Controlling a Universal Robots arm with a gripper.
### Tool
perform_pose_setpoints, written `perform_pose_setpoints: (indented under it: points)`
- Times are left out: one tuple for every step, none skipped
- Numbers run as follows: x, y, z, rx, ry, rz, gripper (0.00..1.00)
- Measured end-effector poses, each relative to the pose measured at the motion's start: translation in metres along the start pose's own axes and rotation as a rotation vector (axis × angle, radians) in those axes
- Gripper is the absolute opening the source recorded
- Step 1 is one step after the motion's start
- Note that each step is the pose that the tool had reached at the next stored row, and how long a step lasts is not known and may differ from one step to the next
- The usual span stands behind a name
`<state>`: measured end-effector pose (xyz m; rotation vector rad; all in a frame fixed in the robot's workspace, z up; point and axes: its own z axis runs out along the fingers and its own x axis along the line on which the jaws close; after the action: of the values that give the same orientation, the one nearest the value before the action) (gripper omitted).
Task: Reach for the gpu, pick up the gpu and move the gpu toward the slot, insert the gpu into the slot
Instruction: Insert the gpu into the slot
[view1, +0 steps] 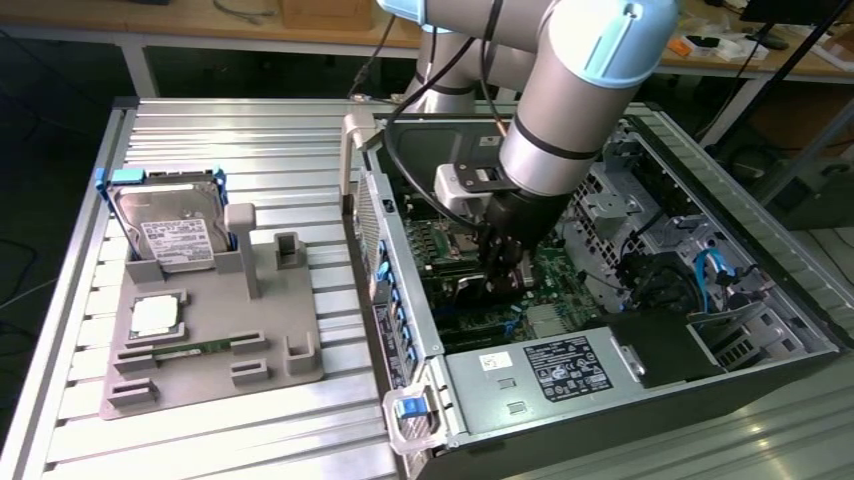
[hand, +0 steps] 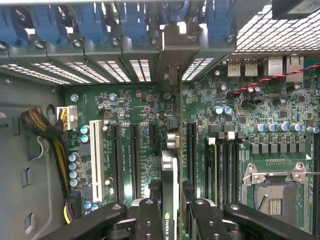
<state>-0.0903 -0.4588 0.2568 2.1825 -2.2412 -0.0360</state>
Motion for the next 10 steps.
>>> perform_pose_setpoints:
  points:
    - [0.0, 0.0, 0.001, 0.0001, -0.0001, 0.0, 0.27]
    - [0.0, -0.0001, 0.0022, 0.0, 0.0, 0.0, 0.27]
    - [0.0001, -0.0001, 0.0033, 0.0, 0.0, 0.0, 0.27]
    - [0.0001, -0.0001, 0.0045, 0.0, 0.0, 0.0, 0.27]
    - [0.0, -0.0002, 0.0056, -0.0001, 0.0002, 0.0, 0.27]
    - [0.0001, -0.0002, 0.0072, 0.0, 0.0, 0.0, 0.27]
    - [0.0, -0.0002, 0.0088, 0.0001, -0.0002, 0.0, 0.27]
    - [0.0, -0.0002, 0.0088, 0.0001, -0.0002, 0.0, 0.27]
    - [0.0, -0.0002, 0.0085, 0.0002, -0.0003, 0.0, 0.27]
    - [0.0, -0.0002, 0.0083, 0.0002, -0.0004, 0.0, 0.27]
